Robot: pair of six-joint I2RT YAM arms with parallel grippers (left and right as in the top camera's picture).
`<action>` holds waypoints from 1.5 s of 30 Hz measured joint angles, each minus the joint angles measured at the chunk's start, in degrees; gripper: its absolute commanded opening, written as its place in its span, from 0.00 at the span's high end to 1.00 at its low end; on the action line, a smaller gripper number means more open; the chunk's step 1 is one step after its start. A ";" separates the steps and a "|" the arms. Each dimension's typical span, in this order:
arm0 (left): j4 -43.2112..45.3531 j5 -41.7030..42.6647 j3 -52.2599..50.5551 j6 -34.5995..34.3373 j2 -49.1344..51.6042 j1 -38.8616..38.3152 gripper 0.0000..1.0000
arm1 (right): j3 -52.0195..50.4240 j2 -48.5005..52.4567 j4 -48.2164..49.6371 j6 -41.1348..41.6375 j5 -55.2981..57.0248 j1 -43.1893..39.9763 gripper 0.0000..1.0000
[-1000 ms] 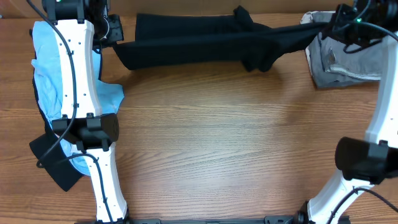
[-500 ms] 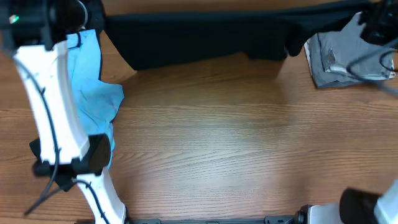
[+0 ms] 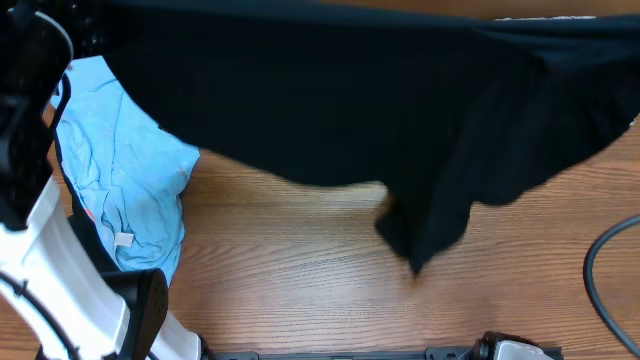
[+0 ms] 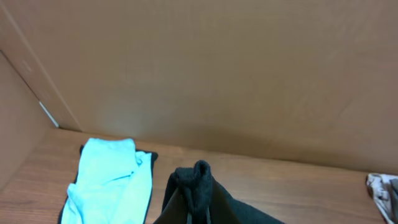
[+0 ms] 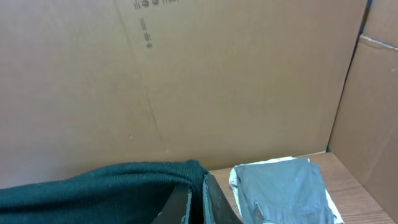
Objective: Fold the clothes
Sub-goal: 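Swing the held black shirt forward and lay it toward the table, then drag the black shirt toward the robot with both grippers, laying it flat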
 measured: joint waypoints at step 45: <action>-1.73 -0.55 -1.29 1.09 26.43 -0.48 0.96 | -4.57 32.76 6.08 -0.20 -10.64 0.85 0.96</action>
